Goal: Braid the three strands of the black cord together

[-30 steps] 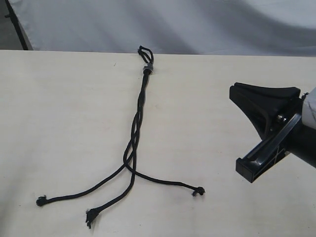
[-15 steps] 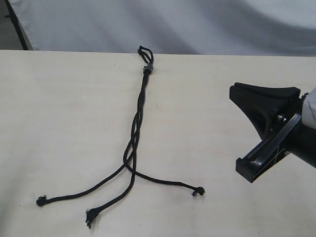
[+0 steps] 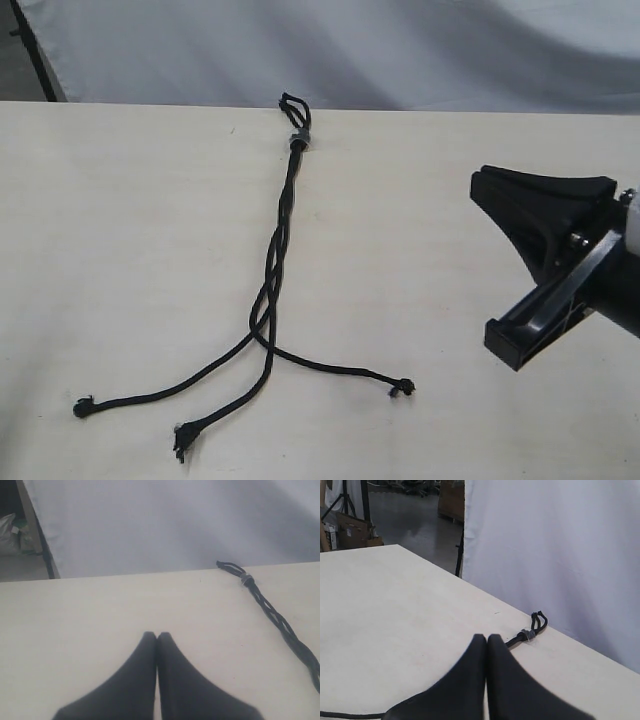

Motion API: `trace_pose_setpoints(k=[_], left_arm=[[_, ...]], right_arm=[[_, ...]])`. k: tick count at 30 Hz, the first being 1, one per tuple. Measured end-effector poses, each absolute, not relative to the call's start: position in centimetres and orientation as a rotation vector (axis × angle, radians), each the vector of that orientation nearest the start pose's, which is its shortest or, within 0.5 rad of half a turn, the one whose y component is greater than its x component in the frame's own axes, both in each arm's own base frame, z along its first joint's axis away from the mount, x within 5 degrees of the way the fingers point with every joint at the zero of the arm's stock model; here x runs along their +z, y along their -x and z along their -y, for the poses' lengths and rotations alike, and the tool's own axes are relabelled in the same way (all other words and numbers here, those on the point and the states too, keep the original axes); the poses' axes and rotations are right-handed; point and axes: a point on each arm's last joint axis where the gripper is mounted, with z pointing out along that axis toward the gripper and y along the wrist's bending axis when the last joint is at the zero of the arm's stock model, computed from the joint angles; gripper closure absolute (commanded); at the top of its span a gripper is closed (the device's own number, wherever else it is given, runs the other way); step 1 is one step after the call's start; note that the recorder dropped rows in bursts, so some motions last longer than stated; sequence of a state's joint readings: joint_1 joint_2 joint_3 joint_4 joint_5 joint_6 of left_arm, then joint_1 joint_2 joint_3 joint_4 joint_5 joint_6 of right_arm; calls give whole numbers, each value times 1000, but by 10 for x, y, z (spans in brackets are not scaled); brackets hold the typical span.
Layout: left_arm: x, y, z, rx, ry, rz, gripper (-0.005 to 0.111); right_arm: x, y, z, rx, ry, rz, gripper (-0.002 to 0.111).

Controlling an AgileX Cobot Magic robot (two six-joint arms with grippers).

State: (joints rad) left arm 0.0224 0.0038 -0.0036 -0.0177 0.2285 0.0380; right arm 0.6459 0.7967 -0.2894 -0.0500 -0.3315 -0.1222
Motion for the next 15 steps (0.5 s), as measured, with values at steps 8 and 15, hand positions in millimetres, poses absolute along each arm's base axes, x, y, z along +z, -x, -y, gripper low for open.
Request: trace_pose_setpoints(k=[8, 15], left_arm=[[193, -56, -1, 28, -1, -1712, 107], [193, -56, -1, 28, -1, -1712, 107]], right_arm=[[241, -89, -67, 421, 576, -1439, 108], [229, -64, -47, 463, 490, -1323, 108]])
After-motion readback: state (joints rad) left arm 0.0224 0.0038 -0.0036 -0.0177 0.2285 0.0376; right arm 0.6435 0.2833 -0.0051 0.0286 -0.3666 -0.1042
